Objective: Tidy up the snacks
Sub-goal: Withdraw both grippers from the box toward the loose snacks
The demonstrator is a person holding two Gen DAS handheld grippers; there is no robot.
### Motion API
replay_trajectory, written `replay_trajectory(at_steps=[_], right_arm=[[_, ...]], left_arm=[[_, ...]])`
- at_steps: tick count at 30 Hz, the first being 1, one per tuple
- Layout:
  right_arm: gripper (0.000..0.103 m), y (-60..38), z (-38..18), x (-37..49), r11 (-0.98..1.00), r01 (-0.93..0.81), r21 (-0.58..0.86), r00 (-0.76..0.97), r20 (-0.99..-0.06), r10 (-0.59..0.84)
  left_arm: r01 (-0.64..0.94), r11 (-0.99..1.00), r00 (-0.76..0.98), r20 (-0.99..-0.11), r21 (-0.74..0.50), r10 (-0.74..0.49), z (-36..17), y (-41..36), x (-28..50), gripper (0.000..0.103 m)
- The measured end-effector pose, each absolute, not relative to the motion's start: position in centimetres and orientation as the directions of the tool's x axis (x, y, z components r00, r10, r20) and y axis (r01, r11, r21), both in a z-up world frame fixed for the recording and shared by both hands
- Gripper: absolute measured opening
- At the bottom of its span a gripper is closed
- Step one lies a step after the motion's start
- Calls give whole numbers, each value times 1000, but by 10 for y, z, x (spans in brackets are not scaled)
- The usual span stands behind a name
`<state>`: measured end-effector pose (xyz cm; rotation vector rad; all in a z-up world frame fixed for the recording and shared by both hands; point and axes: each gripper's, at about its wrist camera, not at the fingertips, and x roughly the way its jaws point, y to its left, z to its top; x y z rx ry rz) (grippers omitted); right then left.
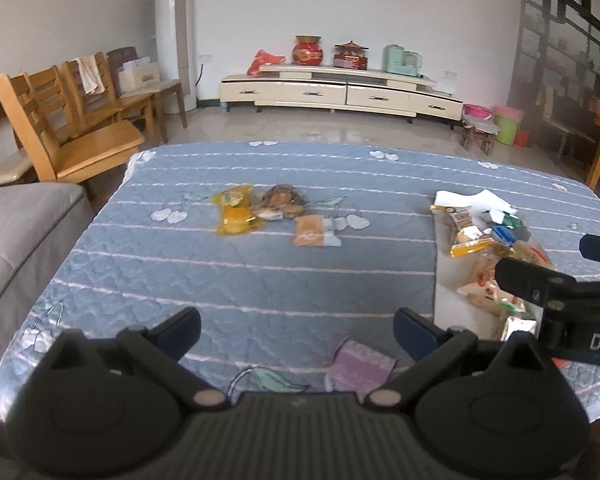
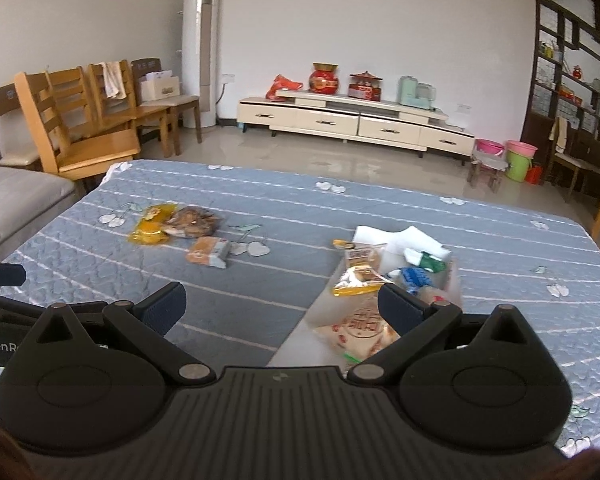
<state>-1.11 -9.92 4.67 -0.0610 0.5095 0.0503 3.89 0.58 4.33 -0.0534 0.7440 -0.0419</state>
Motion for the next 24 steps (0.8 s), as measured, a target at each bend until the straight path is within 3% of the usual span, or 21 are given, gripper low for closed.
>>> replay_trajectory(at_steps=[16,24], right_arm=[[103,-85,35,-2,990,-141,-4,846,-521,118],[103,-90,31,3,989,-148,-15,837,-535,118]], left_arm=[[-30,996,711,-702,-88,-40,24,38,38,102],[22,994,685,-723,-109,-95,7,33,41,102]])
